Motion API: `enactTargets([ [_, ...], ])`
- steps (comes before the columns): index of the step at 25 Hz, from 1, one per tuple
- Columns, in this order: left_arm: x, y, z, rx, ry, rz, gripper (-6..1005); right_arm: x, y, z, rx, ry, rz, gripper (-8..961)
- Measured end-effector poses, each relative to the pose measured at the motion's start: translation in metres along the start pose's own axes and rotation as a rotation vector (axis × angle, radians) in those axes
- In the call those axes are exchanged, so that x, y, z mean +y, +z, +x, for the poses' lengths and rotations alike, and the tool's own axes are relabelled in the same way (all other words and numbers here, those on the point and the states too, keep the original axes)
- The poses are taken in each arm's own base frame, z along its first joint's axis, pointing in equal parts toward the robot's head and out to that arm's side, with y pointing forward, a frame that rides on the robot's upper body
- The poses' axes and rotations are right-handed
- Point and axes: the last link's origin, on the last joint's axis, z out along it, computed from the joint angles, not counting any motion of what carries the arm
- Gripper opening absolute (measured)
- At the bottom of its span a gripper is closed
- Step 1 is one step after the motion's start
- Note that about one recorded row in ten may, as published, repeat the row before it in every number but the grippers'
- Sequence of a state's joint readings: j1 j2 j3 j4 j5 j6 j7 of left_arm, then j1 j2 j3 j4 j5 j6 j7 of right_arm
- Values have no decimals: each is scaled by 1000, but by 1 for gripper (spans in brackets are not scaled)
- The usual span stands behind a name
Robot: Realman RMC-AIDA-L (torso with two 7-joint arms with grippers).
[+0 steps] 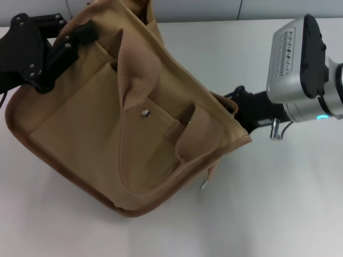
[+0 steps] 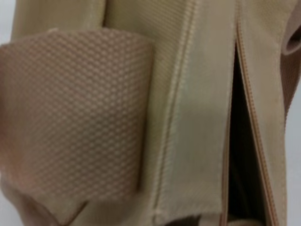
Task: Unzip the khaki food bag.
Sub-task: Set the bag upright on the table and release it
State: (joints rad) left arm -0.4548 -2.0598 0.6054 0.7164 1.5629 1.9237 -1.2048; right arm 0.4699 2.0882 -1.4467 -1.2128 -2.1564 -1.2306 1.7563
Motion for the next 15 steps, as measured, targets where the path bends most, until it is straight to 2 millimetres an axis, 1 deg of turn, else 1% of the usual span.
enactTargets([
  [4, 2, -2, -1, 1, 3, 4, 93, -5, -6, -4, -22, -5, 49, 497],
  [6, 4, -3, -3, 5, -4, 2, 93, -11, -15, -7, -67, 20, 83, 444],
  [7, 5, -2, -4, 7, -9, 2, 93, -11, -15, -7, -67, 20, 83, 418],
  [10, 11, -2, -10, 31, -35, -13, 93, -17, -28, -13, -140, 49, 123, 339],
  [11, 17, -2, -16, 52, -38, -20, 93, -23, -41, -17, -198, 70, 163, 310],
  [12, 17, -2, -16, 52, -38, -20, 93, -23, -41, -17, -198, 70, 163, 281],
  [13, 20, -3, -19, 62, -35, -20, 93, -28, -55, -19, -241, 85, 200, 251],
  [14, 23, -3, -23, 71, -33, -19, 93, -28, -55, -19, -241, 85, 200, 222],
  [15, 26, -3, -27, 78, -29, -19, 93, -30, -63, -20, -268, 93, 219, 193],
])
